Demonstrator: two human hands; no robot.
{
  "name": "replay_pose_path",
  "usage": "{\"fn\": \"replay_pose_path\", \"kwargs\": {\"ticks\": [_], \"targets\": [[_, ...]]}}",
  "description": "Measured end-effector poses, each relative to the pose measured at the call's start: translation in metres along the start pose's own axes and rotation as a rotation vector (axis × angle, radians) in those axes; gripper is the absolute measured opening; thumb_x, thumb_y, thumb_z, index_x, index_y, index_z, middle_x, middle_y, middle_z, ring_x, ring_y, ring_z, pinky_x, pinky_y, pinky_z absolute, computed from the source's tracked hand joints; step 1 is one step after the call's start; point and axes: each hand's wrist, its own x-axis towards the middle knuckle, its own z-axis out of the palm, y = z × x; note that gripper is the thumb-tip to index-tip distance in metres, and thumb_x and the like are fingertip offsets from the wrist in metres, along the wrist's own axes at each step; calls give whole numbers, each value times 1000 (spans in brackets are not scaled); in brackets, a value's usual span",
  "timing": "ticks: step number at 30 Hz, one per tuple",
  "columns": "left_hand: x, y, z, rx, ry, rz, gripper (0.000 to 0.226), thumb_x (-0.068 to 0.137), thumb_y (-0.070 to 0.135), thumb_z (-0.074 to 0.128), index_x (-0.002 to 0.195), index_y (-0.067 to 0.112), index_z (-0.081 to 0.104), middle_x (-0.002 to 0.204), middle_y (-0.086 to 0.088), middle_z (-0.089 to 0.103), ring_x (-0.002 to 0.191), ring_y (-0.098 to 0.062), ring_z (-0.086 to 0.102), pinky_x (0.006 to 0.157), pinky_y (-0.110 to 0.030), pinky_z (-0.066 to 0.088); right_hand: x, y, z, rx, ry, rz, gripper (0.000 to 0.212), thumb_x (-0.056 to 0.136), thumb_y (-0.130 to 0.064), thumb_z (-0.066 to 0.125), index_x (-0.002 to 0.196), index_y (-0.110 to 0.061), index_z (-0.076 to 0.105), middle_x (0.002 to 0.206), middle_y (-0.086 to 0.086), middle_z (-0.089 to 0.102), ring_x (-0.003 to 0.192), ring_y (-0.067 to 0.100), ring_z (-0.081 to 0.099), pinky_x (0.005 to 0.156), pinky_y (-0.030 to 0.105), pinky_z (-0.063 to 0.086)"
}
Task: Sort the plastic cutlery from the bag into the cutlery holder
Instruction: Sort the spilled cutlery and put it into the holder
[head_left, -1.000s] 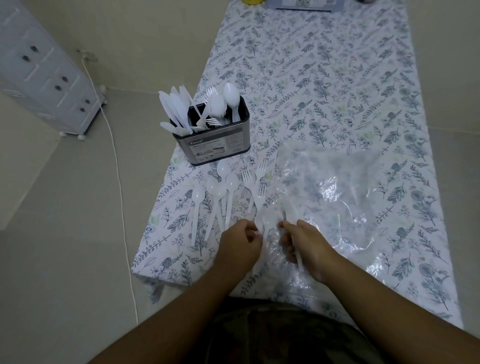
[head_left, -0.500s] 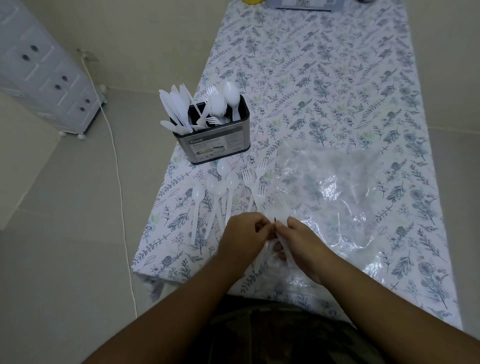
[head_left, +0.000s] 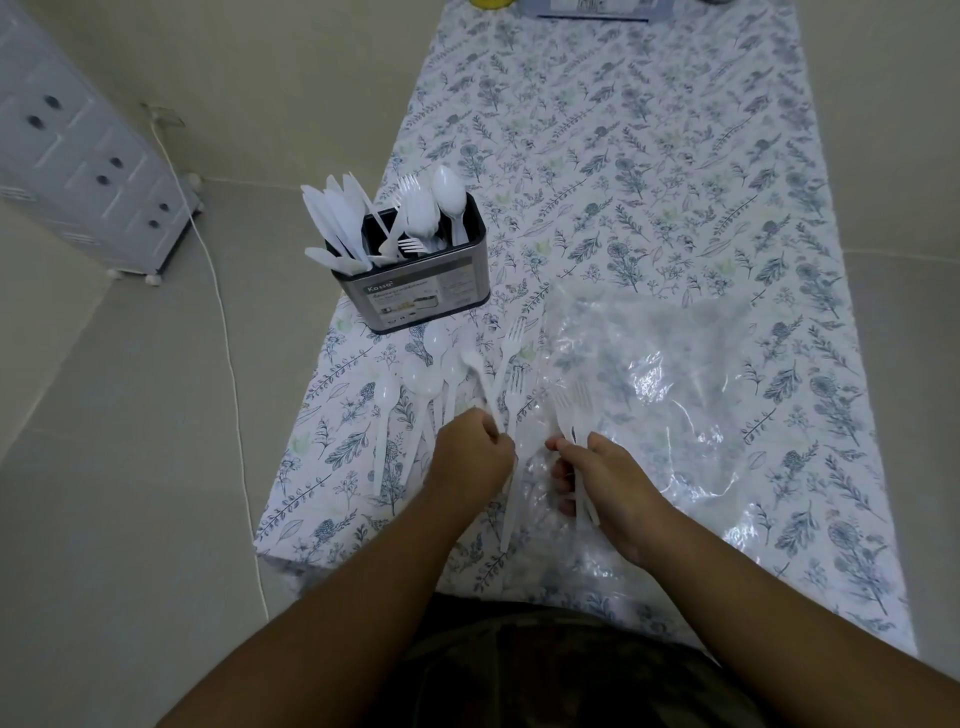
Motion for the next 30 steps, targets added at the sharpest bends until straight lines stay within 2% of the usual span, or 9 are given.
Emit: {"fn": "replay_pose_path", "kwargs": {"ticks": [5,9,11,14,19,21,24,28,30], "targets": [[-16,-4,-7,-150,-55,25,13,93,18,64,81,18,59,67,10,55,61,-3,52,57,-15,38,7,-3,3,35,12,-44,15,102,-16,55,112,-8,61,89,13,59,70,21,54,63,37,48],[-36,-1,-13,-276,-370,84,11,97,17,61,94,14,71,83,-3,71,71,-10,65,67,-20,52,9,-3,5,74,-47,-79,22,102,-29,59,111,-9,63,100,16,75,90,32,73,83,51,61],[-42,-2,-11,-244,-429,107,14,97,18,61,92,11,73,83,-7,72,73,-16,68,70,-26,55,11,-1,6,8,-19,-86,22,101,-29,60,111,-11,66,103,17,77,95,35,75,87,60,59],[-36,-2,-8,-106,-353,183,21,95,26,61,87,14,76,72,-5,70,59,-12,60,60,-33,51,13,-2,6,-31,49,-77,20,102,-25,56,113,-9,63,101,15,75,91,31,75,83,52,62],[-13,2,-14,-61,-1,130,15,95,23,60,84,13,64,72,3,63,62,-6,57,53,-14,46,12,-5,4,33,45,-41,12,99,-9,53,110,-3,53,91,19,67,77,29,65,71,46,56],[-4,3,-13,-65,9,87,12,93,27,64,90,16,60,76,5,62,67,-3,59,55,-14,46,11,-4,4,52,32,-24,14,96,-5,53,110,-4,53,88,19,65,75,28,61,71,48,54],[6,3,-4,-67,-26,47,17,88,26,71,95,17,58,80,6,63,72,-5,63,65,-23,55,11,-2,3,36,28,-7,21,92,-3,53,112,-5,53,89,18,66,72,29,57,68,47,52],[6,2,0,-109,-8,39,11,87,16,68,95,16,60,84,4,65,77,-9,65,67,-21,55,11,-2,0,59,24,21,27,92,-6,50,117,-10,59,74,8,56,62,21,46,58,37,41],[3,0,-1,-135,13,40,8,88,12,64,94,17,60,85,7,65,77,-7,64,63,-12,48,12,-3,0,99,11,28,22,99,-11,49,116,-11,61,68,3,52,59,19,44,58,37,40]]}}
